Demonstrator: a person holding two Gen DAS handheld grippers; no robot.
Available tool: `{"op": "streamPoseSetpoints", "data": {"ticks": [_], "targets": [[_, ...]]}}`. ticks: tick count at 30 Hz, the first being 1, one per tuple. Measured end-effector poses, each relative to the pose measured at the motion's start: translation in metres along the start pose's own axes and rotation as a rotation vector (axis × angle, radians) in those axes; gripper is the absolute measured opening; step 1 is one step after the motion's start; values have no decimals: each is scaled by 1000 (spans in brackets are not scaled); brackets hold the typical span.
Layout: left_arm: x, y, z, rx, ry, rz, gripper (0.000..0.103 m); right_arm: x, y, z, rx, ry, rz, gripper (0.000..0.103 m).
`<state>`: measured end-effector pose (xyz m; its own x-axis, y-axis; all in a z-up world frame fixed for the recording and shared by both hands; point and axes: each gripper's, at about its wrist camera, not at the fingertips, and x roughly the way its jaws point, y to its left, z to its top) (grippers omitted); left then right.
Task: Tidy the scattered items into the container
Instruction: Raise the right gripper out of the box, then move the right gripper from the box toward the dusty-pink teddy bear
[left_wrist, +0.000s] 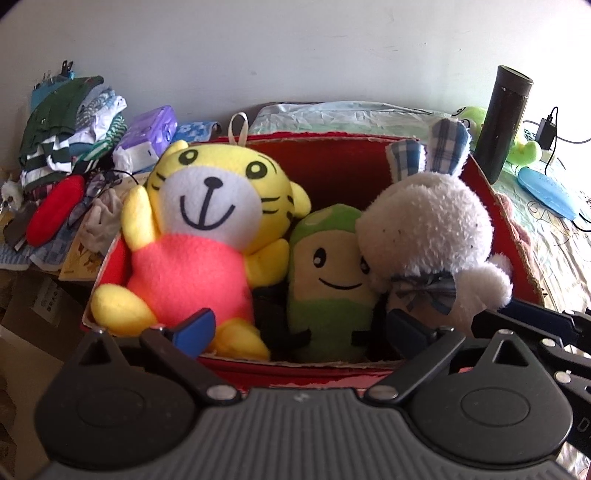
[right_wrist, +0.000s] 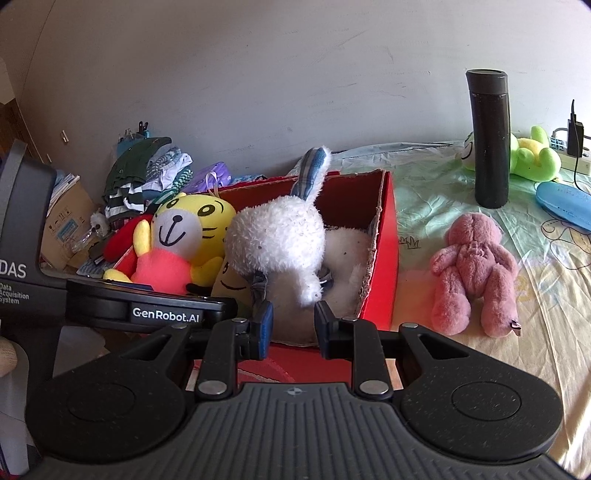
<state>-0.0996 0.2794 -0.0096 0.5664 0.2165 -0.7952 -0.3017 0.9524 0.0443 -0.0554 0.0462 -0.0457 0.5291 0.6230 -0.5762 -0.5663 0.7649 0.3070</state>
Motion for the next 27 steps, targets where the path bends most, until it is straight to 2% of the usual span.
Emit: {"op": "streamPoseSetpoints", "data": {"ticks": [6, 12, 27], "targets": [[1, -6, 2, 1, 18, 34, 99, 1, -3, 1, 1, 4, 25, 25], [3, -12, 3, 9, 31, 34, 99, 1, -4, 0, -1, 1, 23, 24], [10, -5, 4, 15, 44, -31, 100, 1, 2, -2, 7, -15, -30, 24]]}}
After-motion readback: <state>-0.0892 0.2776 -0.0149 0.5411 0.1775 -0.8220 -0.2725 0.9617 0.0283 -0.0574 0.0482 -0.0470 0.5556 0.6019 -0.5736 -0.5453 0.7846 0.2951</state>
